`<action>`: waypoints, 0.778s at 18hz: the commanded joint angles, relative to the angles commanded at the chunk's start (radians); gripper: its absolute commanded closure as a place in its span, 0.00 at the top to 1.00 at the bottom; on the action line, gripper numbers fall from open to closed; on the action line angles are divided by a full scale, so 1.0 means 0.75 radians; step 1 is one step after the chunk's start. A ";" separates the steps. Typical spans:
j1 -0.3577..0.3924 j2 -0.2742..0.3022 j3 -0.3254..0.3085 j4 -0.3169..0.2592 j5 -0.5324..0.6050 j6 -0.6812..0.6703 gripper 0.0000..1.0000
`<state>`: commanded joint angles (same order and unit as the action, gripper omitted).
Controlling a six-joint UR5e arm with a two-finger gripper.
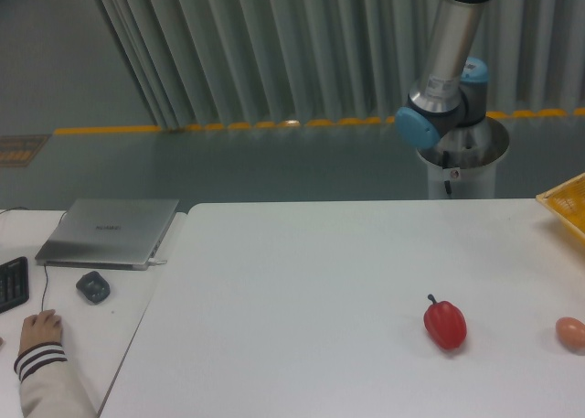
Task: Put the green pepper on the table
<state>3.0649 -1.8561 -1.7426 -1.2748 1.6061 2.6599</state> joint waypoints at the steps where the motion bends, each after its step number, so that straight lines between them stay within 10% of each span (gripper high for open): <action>1: -0.002 0.000 0.000 0.000 0.000 -0.010 0.80; 5: -0.002 0.002 0.002 0.000 -0.006 -0.027 0.39; 14: -0.002 0.096 0.074 -0.110 -0.002 -0.039 0.37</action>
<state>3.0634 -1.7842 -1.6874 -1.3574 1.6046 2.6308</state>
